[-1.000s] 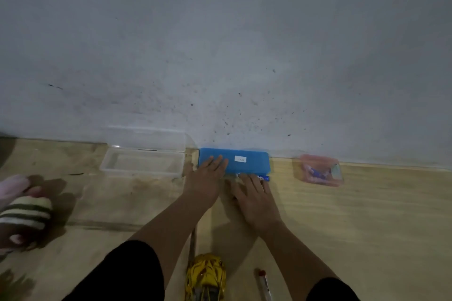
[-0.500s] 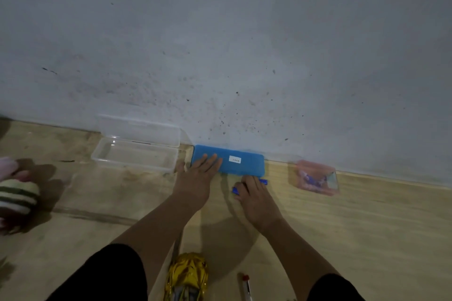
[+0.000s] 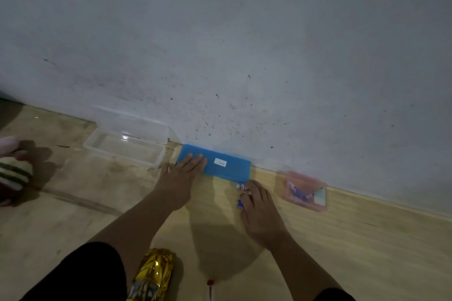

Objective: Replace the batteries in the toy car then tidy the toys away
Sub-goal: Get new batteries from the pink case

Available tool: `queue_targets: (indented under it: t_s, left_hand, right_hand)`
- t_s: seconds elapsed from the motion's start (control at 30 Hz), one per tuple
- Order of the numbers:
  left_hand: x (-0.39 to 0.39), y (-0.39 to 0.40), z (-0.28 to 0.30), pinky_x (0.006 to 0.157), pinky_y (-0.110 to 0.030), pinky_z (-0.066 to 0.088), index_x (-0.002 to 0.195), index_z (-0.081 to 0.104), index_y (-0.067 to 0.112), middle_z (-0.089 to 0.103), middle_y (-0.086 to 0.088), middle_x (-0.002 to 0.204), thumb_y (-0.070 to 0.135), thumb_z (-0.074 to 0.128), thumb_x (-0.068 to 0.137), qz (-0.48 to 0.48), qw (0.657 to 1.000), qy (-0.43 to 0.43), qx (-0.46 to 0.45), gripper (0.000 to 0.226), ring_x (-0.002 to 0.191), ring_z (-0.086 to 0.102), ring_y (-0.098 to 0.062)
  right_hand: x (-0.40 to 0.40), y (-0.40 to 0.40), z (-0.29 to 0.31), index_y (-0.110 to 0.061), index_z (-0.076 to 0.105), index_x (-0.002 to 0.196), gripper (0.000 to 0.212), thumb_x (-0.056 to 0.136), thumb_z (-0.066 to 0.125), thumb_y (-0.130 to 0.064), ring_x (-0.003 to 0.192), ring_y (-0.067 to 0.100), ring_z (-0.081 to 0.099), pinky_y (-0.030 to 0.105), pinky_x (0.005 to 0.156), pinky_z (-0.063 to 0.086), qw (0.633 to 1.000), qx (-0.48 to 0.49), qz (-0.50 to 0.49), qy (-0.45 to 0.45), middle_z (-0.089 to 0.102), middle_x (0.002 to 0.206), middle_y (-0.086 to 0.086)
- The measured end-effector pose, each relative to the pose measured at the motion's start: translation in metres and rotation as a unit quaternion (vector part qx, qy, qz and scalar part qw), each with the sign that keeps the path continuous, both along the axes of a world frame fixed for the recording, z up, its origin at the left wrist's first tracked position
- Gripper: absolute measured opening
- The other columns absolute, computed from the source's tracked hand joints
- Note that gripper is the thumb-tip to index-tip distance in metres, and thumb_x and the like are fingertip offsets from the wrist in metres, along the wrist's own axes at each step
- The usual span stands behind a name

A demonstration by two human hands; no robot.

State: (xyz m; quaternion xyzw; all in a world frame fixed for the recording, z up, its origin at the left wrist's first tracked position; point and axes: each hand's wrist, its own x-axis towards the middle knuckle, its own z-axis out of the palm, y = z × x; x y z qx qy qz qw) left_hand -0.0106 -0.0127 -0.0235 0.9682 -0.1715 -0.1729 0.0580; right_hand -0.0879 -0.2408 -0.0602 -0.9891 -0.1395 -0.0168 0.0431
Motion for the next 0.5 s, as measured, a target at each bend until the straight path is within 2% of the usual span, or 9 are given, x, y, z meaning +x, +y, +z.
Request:
queue_targets:
  t_s: [0.1, 0.17, 0.3, 0.37, 0.43, 0.5]
  left_hand:
    - [-0.0010, -0.0028, 0.0001, 0.116, -0.047, 0.007, 0.149, -0.007, 0.034, -0.012, 0.018, 0.156, 0.005, 0.033, 0.094, 0.002, 1.000, -0.003, 0.008, 0.074, 0.145, -0.011, -0.006]
    - [-0.0014, -0.0032, -0.0007, 0.116, -0.048, 0.008, 0.149, -0.007, 0.034, -0.011, 0.018, 0.157, 0.007, 0.033, 0.095, 0.003, 1.000, -0.006, 0.007, 0.072, 0.145, -0.011, -0.007]
    - [-0.0016, -0.0048, -0.0010, 0.117, -0.049, 0.005, 0.149, -0.008, 0.033, -0.012, 0.017, 0.157, 0.008, 0.034, 0.097, 0.003, 1.000, -0.004, 0.013, 0.072, 0.145, -0.012, -0.007]
    - [-0.0022, -0.0046, -0.0015, 0.117, -0.051, 0.004, 0.149, -0.009, 0.032, -0.014, 0.016, 0.157, 0.008, 0.034, 0.097, 0.000, 1.000, -0.002, 0.022, 0.072, 0.145, -0.013, -0.008]
    - [-0.0028, -0.0048, -0.0020, 0.116, -0.051, 0.002, 0.149, -0.009, 0.032, -0.015, 0.016, 0.157, 0.008, 0.034, 0.097, 0.001, 1.000, 0.001, 0.022, 0.072, 0.145, -0.014, -0.008]
    - [-0.0031, -0.0060, -0.0005, 0.116, -0.052, 0.001, 0.149, -0.009, 0.031, -0.015, 0.016, 0.157, 0.009, 0.033, 0.098, 0.001, 1.000, 0.004, 0.025, 0.071, 0.144, -0.015, -0.008]
  right_hand:
    - [0.0025, -0.0063, -0.0004, -0.018, 0.049, 0.119, 0.039, 0.084, 0.042, -0.033, 0.115, 0.027, 0.041, 0.044, 0.090, 0.051, 0.999, 0.026, 0.016, 0.014, 0.055, 0.123, 0.014]
    - [0.0047, -0.0076, 0.0004, -0.028, 0.044, 0.129, 0.043, 0.089, 0.040, -0.041, 0.110, 0.025, 0.045, 0.041, 0.086, 0.051, 0.999, 0.025, 0.041, 0.017, 0.055, 0.122, 0.011]
    - [0.0075, -0.0068, 0.0026, -0.045, 0.034, 0.137, 0.043, 0.095, 0.023, -0.053, 0.093, 0.021, 0.048, 0.034, 0.072, 0.048, 0.995, -0.007, 0.097, 0.009, 0.054, 0.108, 0.005]
    - [0.0090, -0.0062, 0.0042, -0.046, 0.039, 0.132, 0.041, 0.093, 0.028, -0.052, 0.083, 0.019, 0.051, 0.031, 0.065, 0.047, 0.995, -0.016, 0.101, 0.004, 0.050, 0.098, 0.003]
    - [0.0061, -0.0016, 0.0058, -0.044, 0.045, 0.127, 0.038, 0.089, 0.042, -0.046, 0.078, 0.019, 0.054, 0.028, 0.063, 0.047, 0.993, -0.001, 0.116, 0.008, 0.047, 0.094, 0.003]
    - [0.0038, 0.0014, 0.0081, -0.038, 0.037, 0.133, 0.045, 0.091, 0.051, -0.035, 0.091, 0.025, 0.055, 0.032, 0.072, 0.047, 0.989, 0.001, 0.139, 0.047, 0.048, 0.106, 0.009]
